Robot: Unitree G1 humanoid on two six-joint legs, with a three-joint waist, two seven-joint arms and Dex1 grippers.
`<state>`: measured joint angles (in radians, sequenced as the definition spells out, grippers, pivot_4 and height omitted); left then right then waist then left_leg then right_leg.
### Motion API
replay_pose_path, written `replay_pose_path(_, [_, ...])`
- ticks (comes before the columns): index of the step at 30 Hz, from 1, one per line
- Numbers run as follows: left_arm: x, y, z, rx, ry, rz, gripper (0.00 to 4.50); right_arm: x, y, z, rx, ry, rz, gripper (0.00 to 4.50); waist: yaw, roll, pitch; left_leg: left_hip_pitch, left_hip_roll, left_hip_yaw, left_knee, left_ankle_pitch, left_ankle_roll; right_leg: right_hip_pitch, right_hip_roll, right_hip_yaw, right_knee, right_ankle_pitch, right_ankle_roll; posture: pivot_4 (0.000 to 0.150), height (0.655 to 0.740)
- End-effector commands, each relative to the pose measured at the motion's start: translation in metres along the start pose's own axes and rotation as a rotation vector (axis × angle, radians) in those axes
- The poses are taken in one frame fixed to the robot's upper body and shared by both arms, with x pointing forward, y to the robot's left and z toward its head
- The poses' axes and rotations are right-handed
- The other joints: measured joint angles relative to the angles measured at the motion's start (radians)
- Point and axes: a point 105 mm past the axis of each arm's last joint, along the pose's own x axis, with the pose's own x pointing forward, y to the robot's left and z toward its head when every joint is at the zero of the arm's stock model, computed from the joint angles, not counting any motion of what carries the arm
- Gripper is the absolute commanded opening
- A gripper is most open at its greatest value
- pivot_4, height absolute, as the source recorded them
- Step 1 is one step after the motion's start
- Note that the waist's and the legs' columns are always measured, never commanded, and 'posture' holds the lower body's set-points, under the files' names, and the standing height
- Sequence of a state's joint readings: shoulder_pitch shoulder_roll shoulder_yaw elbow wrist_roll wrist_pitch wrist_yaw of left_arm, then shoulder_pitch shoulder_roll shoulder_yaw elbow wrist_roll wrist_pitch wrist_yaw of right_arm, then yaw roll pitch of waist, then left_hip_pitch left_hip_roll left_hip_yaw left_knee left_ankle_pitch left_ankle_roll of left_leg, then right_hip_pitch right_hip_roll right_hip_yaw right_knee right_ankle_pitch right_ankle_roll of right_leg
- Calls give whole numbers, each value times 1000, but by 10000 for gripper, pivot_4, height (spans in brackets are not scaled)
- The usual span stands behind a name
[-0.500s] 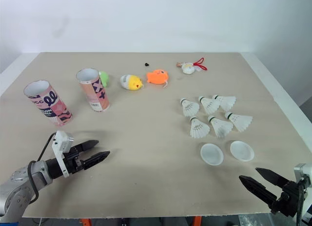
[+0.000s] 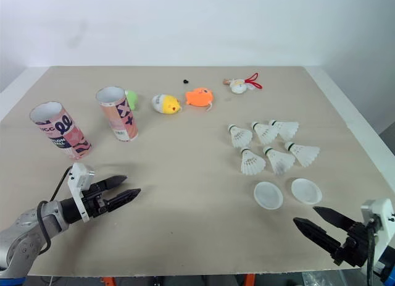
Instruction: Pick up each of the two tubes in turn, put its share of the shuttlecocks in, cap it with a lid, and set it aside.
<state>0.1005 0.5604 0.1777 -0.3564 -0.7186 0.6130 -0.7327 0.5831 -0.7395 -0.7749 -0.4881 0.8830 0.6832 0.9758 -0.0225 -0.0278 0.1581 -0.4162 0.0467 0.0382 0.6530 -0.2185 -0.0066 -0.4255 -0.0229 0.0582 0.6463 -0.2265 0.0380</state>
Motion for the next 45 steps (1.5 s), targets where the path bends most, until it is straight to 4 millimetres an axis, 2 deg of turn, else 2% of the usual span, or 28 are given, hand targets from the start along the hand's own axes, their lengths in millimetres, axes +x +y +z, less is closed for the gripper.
replay_pose_path(1, [-6, 0, 16, 21, -78, 20, 45000, 22, 34, 18, -64, -17, 173, 44824, 0, -1, 0, 0, 0, 0, 0, 0, 0, 0, 1, 0, 0, 0, 0, 1500, 7400])
replay_pose_path(7, [-18, -2, 33, -12, -234, 73, 45000, 71, 79, 42, -94, -84, 451, 44824, -1, -4, 2, 1, 1, 1, 0, 0, 0, 1, 1, 0, 0, 0, 0, 1500, 7400])
replay_pose_path(11, [-35, -11, 34, -66, -295, 114, 45000, 105, 107, 67, -90, -163, 618, 44824, -4, -6, 3, 1, 1, 0, 0, 0, 0, 1, 1, 1, 0, 1, -1, 1500, 7400])
replay_pose_path(17, [-70, -10, 34, -86, -375, 277, 45000, 138, 123, 86, -74, -202, 738, 44824, 2, -7, 3, -2, -1, -2, 0, 0, 0, 0, 2, 0, 0, -1, 1, 1500, 7400])
replay_pose_path(23, [-94, 9, 27, 13, -367, 493, 45000, 174, 125, 97, -102, -255, 715, 44824, 0, -8, 3, -1, 0, 0, 1, 0, 0, 0, 2, 0, 0, 0, 0, 1500, 7400])
replay_pose_path(27, [-95, 34, 28, 89, -332, 607, 45000, 186, 125, 97, -127, -276, 667, 44824, 1, -8, 2, -1, 0, -1, 1, 0, 0, 0, 2, -1, 0, 0, 0, 1500, 7400])
replay_pose_path(33, [-82, 60, 31, 145, -288, 630, 45000, 196, 131, 87, -187, -274, 617, 44824, -1, -8, 2, -1, 2, 0, 1, 0, 0, 0, 4, 0, 0, 2, -1, 1500, 7400])
replay_pose_path(45, [-78, 96, 39, 211, -264, 727, 45000, 191, 137, 80, -193, -295, 620, 44824, -1, -9, 2, -1, 5, 0, 1, 0, 0, -1, 6, 0, 1, 3, -3, 1500, 7400])
